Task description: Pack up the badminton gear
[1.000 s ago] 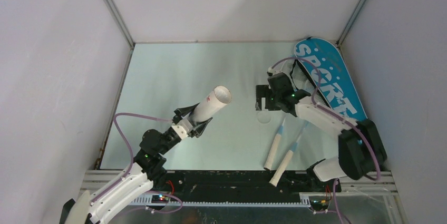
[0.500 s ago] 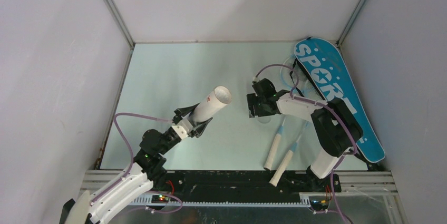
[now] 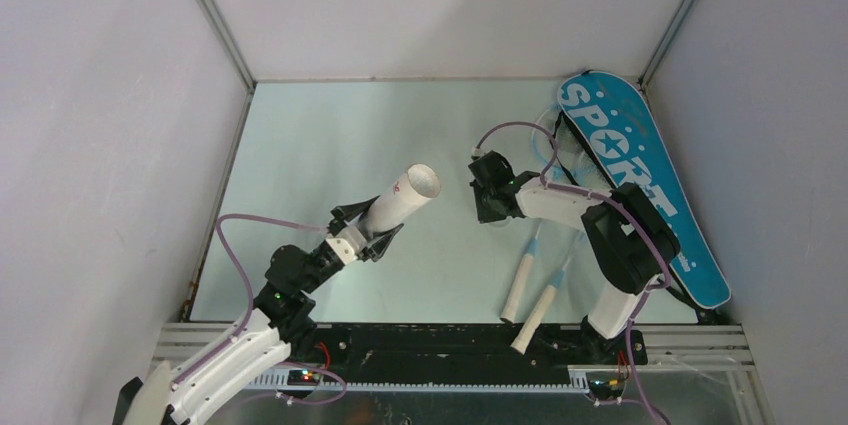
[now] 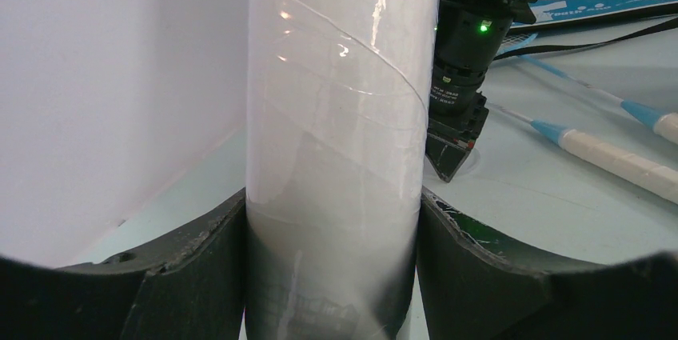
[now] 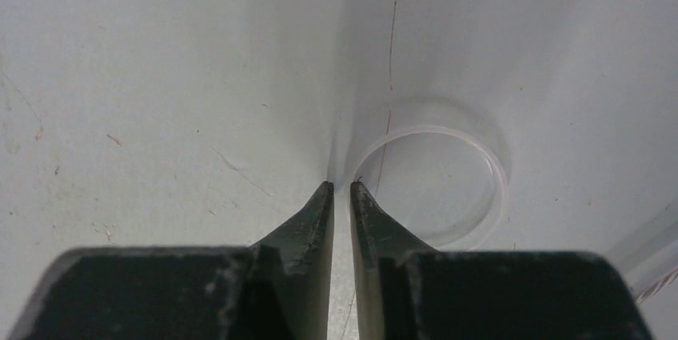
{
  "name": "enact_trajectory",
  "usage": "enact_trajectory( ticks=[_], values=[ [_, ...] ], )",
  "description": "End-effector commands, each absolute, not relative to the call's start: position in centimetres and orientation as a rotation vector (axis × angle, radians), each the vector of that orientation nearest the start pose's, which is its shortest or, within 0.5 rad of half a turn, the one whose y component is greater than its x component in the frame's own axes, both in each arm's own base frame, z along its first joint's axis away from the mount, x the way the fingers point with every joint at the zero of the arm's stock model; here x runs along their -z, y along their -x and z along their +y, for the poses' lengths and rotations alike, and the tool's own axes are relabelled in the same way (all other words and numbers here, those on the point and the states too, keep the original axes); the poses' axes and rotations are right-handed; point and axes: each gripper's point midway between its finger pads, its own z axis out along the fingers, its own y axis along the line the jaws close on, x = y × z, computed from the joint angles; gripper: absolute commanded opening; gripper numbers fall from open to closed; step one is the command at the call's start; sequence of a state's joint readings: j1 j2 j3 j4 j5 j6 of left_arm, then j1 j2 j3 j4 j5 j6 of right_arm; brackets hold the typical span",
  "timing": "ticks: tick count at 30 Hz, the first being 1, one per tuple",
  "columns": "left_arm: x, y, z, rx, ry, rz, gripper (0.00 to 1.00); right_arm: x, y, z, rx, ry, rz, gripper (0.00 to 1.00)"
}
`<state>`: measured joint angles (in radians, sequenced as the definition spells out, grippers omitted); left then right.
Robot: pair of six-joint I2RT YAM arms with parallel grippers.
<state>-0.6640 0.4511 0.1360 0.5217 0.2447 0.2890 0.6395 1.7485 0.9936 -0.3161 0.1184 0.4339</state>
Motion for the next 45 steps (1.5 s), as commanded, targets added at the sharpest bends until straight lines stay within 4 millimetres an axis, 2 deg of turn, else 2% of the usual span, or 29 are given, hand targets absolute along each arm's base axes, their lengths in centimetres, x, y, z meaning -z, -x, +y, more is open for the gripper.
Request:
enact_trajectory(
  ticks=[1, 4, 5, 8, 13, 14, 15, 20, 21, 22, 25, 27, 28, 29, 31, 35, 39, 45],
  values=[
    [-23.4, -20.3, -20.0, 0.48, -0.806, 1.075, 0.69, -0.3, -30.0, 21.3, -0.132, 0.228, 2.657, 0.13],
    [-23.4, -20.3, -20.0, 0.48, -0.804, 1.076, 0.69, -0.6, -30.1, 21.2, -0.121, 0.223, 2.646, 0.07],
    [-23.5, -20.3, -20.0, 0.479, -0.803, 1.076, 0.69, -0.9, -30.3, 21.2, -0.123, 0.221, 2.636, 0.02],
    [-23.4, -20.3, -20.0, 0.478, -0.803, 1.076, 0.69, -2.1, -30.6, 21.3, -0.14, 0.231, 2.601, 0.0],
    [-23.3, -20.2, -20.0, 0.478, -0.81, 1.075, 0.69, -7.8, -31.4, 21.6, -0.206, 0.276, 2.45, 0.0],
    [-23.2, -20.1, -20.1, 0.479, -0.817, 1.073, 0.69, -9.5, -31.5, 21.7, -0.23, 0.277, 2.407, 0.0],
    [-23.2, -20.1, -20.1, 0.48, -0.821, 1.071, 0.69, -10.5, -31.4, 21.6, -0.238, 0.301, 2.381, 0.0],
    [-23.1, -20.0, -20.2, 0.481, -0.83, 1.066, 0.69, -18.0, -30.7, 22.0, -0.388, 0.369, 2.178, 0.0],
    [-23.1, -20.0, -20.2, 0.481, -0.832, 1.065, 0.69, -18.8, -30.5, 22.0, -0.406, 0.392, 2.153, 0.0],
    [-23.0, -20.0, -20.3, 0.484, -0.837, 1.067, 0.69, -20.6, -29.8, 22.4, -0.483, 0.423, 2.107, 0.0],
    [-22.9, -19.8, -20.5, 0.487, -0.856, 1.066, 0.69, -24.2, -27.6, 23.5, -0.652, 0.567, 1.98, 0.0],
    [-22.5, -19.6, -20.7, 0.494, -0.886, 1.068, 0.69, -27.6, -24.1, 25.0, -0.861, 0.714, 1.846, 0.0],
    [-22.4, -19.4, -20.8, 0.499, -0.899, 1.066, 0.69, -28.5, -23.4, 25.2, -0.904, 0.747, 1.804, 0.0],
    [-22.0, -19.2, -21.1, 0.507, -0.927, 1.062, 0.69, -29.8, -21.6, 25.7, -0.983, 0.817, 1.74, 0.0],
    [-21.7, -18.8, -21.3, 0.516, -0.961, 1.053, 0.69, -31.3, -19.4, 26.1, -1.072, 0.901, 1.653, 0.0],
    [-21.3, -18.7, -21.5, 0.516, -0.99, 1.055, 0.69, -32.9, -16.7, 26.3, -1.15, 1.007, 1.54, 0.0],
    [-21.0, -18.8, -21.9, 0.518, -1.026, 1.077, 0.69, -34.1, -14.8, 26.9, -1.249, 1.08, 1.46, 0.0],
    [-20.8, -18.9, -22.4, 0.532, -1.062, 1.091, 0.69, -34.2, -14.2, 27.4, -1.313, 1.102, 1.448, 0.0]
  ],
)
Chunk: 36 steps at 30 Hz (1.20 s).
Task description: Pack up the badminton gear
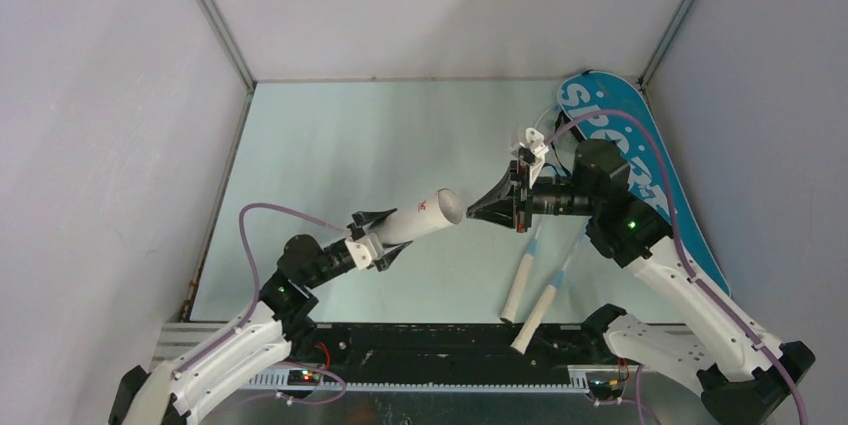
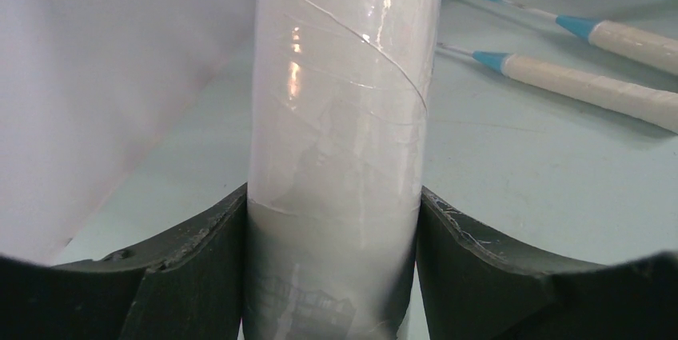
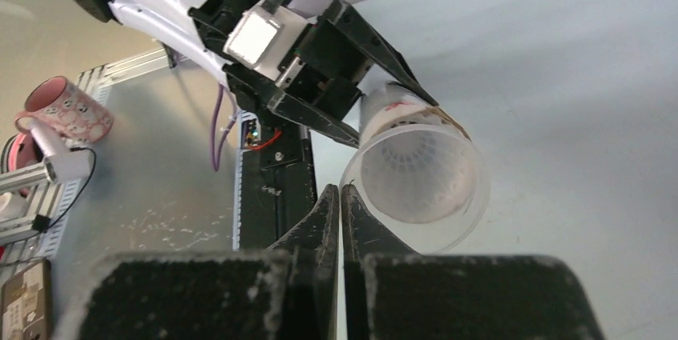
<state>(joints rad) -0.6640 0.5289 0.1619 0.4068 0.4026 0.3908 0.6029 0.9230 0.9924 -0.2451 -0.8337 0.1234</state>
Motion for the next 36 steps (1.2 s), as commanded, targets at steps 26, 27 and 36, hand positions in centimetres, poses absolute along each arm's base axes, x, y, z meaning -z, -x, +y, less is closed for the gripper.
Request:
enact_trajectory(
  ticks=[26, 27, 36],
  values=[
    [-21.1, -18.2, -22.2, 0.538, -1.053, 1.045, 0.69, -32.2, -15.6, 30.3, -1.388, 1.092, 1.551, 0.0],
    [-21.1, -18.2, -22.2, 0.538, -1.052, 1.046, 0.69, -32.2, -15.7, 30.4, -1.388, 1.091, 1.55, 0.0],
    [-21.1, -18.2, -22.2, 0.538, -1.05, 1.042, 0.69, -31.9, -15.5, 30.7, -1.413, 1.107, 1.553, 0.0]
  ],
)
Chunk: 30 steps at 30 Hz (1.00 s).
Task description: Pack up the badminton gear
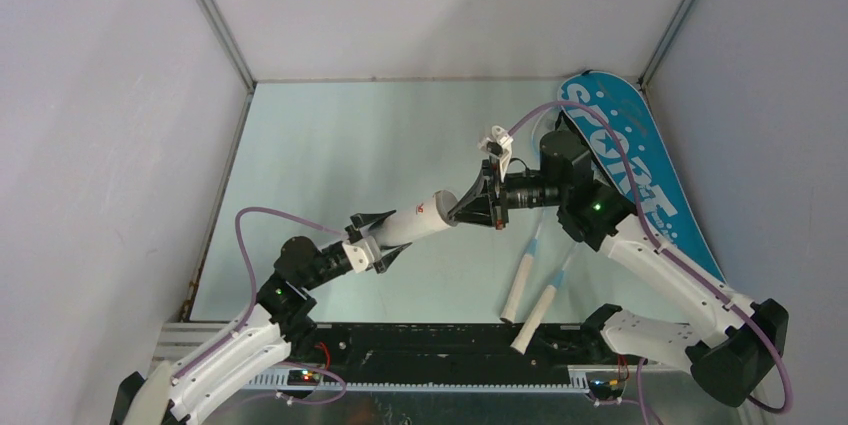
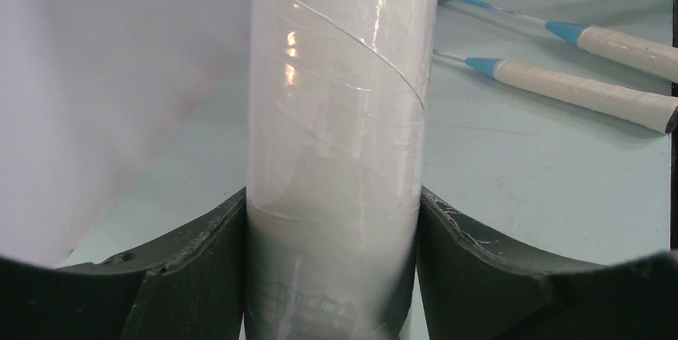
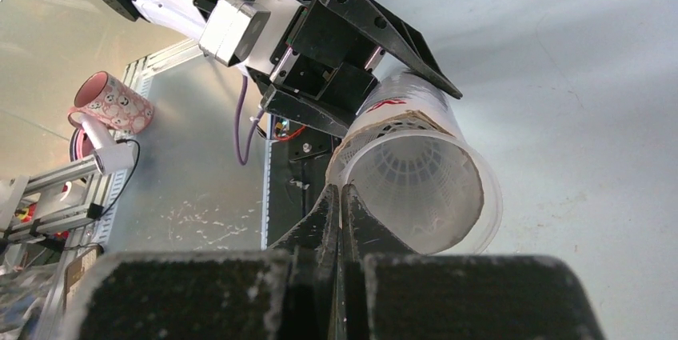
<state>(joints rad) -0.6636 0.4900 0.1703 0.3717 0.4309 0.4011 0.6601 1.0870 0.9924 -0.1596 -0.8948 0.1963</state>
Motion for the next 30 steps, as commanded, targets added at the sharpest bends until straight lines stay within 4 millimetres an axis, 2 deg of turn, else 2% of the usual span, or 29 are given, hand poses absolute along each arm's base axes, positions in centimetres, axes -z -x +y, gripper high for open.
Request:
enact_trajectory(
  ticks=[1, 14, 20, 25, 30],
  values=[
    [-21.1, -18.2, -22.2, 0.537, -1.05, 1.042, 0.69, -31.9, -15.2, 30.8, -1.432, 1.119, 1.55, 0.0],
    [-21.2, -18.0, -22.0, 0.535, -1.042, 1.027, 0.69, -30.8, -14.6, 31.3, -1.483, 1.165, 1.644, 0.0],
    [-21.4, -17.9, -22.0, 0.537, -1.037, 1.014, 0.69, -30.3, -15.2, 31.3, -1.469, 1.13, 1.742, 0.0],
    [-21.8, -17.6, -22.0, 0.548, -1.026, 0.993, 0.68, -31.6, -15.2, 31.5, -1.49, 1.132, 1.714, 0.0],
    [-22.5, -17.5, -21.7, 0.547, -0.989, 0.961, 0.68, -33.5, -14.0, 31.9, -1.6, 1.19, 1.667, 0.0]
  ],
)
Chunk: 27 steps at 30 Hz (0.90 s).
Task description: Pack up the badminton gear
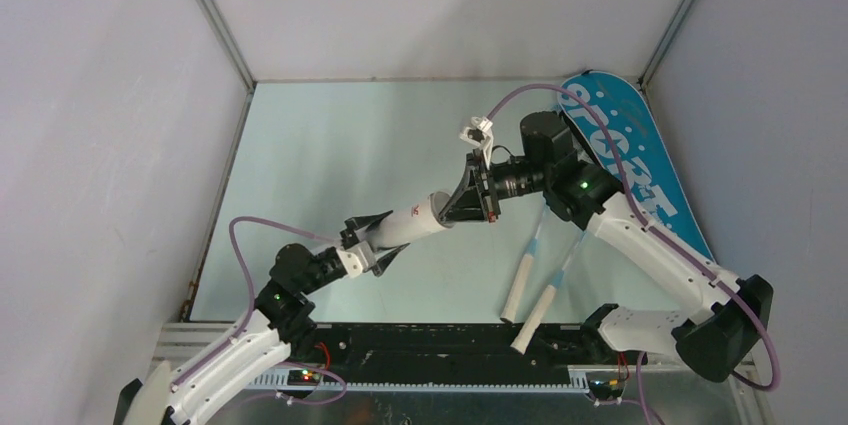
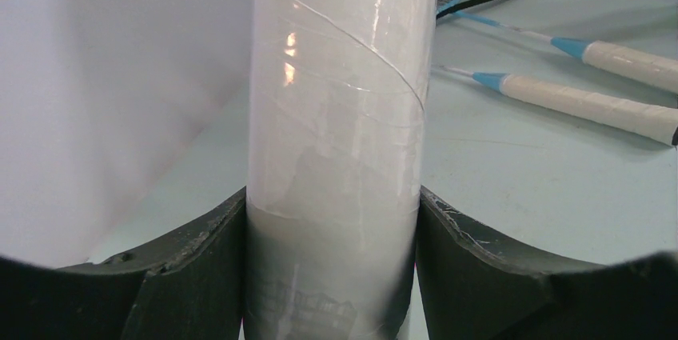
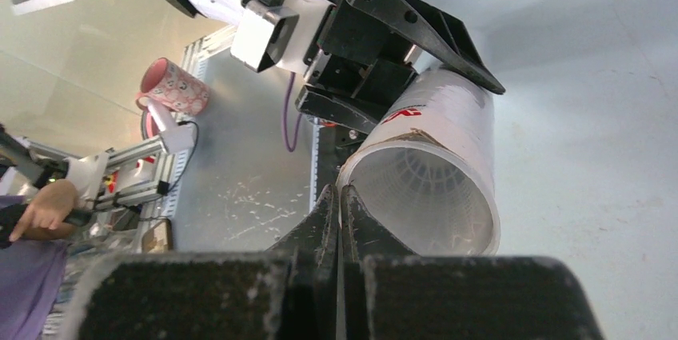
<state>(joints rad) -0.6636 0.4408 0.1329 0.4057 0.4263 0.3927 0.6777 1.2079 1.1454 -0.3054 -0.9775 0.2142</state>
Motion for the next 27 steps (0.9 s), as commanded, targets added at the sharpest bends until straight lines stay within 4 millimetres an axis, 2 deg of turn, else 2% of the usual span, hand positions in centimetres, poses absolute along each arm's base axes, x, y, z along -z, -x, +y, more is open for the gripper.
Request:
enact_trajectory(
  ticks=[1, 6, 11, 18, 27],
  values=[
    [-22.5, -17.5, -21.7, 0.544, -0.985, 0.96, 0.68, -33.1, -13.9, 31.9, -1.616, 1.189, 1.702, 0.0],
    [-23.0, -17.2, -21.4, 0.541, -0.961, 0.914, 0.68, -33.1, -13.5, 31.8, -1.627, 1.17, 1.77, 0.0],
    [-23.2, -16.9, -21.5, 0.546, -0.961, 0.895, 0.68, -33.6, -13.2, 32.2, -1.618, 1.192, 1.762, 0.0],
    [-23.2, -16.7, -21.5, 0.552, -0.963, 0.884, 0.68, -32.9, -13.5, 32.7, -1.569, 1.207, 1.82, 0.0],
    [-23.3, -16.5, -21.4, 0.552, -0.963, 0.877, 0.68, -34.5, -14.2, 33.0, -1.535, 1.182, 1.744, 0.23]
  ],
)
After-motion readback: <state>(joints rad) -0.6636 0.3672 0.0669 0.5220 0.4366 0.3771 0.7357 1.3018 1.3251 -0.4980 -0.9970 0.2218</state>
